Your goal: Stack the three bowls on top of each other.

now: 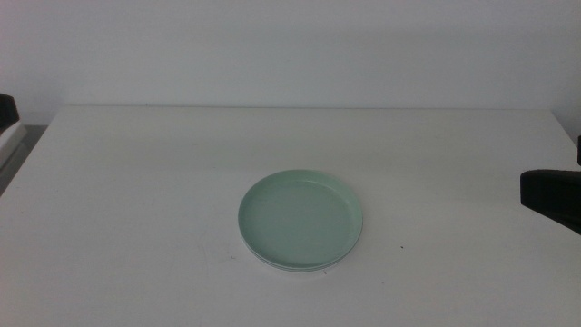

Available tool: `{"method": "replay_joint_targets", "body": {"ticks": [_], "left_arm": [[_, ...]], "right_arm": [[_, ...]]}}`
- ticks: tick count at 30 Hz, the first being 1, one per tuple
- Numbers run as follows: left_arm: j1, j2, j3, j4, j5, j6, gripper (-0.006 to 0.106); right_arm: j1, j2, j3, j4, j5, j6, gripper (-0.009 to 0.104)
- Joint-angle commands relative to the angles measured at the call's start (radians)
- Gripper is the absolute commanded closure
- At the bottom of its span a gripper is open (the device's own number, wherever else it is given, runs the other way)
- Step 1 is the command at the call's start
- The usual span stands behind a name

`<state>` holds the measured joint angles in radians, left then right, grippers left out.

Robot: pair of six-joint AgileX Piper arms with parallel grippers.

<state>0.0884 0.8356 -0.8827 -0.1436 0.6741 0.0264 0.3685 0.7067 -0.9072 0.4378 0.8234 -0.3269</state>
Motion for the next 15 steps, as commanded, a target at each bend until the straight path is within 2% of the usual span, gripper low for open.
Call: {"method": "replay_joint_targets", "body": {"ticks": [1, 6, 10, 12, 15], "left_arm": [[0.002, -0.003, 0.004, 0.003, -0.011, 0.0, 0.007], [0.002, -0.003, 0.004, 0.003, -0.011, 0.0, 0.007], [0.002, -0.003, 0.004, 0.003, -0.013, 0.0, 0.007], [0.002, -0.003, 0.004, 0.003, -0.013, 0.0, 0.007], [0.002, -0.007, 0.004, 0.003, -0.013, 0.003, 0.007]], "right_arm": [[-0.01, -0.009, 0.006, -0.027, -0.01, -0.003, 0.003], [-0.128, -0.071, 0.057, -0.174, -0.142, -0.003, 0.003], [-0.304, -0.104, 0.149, -0.186, -0.198, -0.003, 0.003], [-0.356, -0.128, 0.206, -0.196, -0.22, -0.003, 0.003], [-0.389, -0.186, 0.3, -0.246, -0.303, -0.003, 0.003]]}}
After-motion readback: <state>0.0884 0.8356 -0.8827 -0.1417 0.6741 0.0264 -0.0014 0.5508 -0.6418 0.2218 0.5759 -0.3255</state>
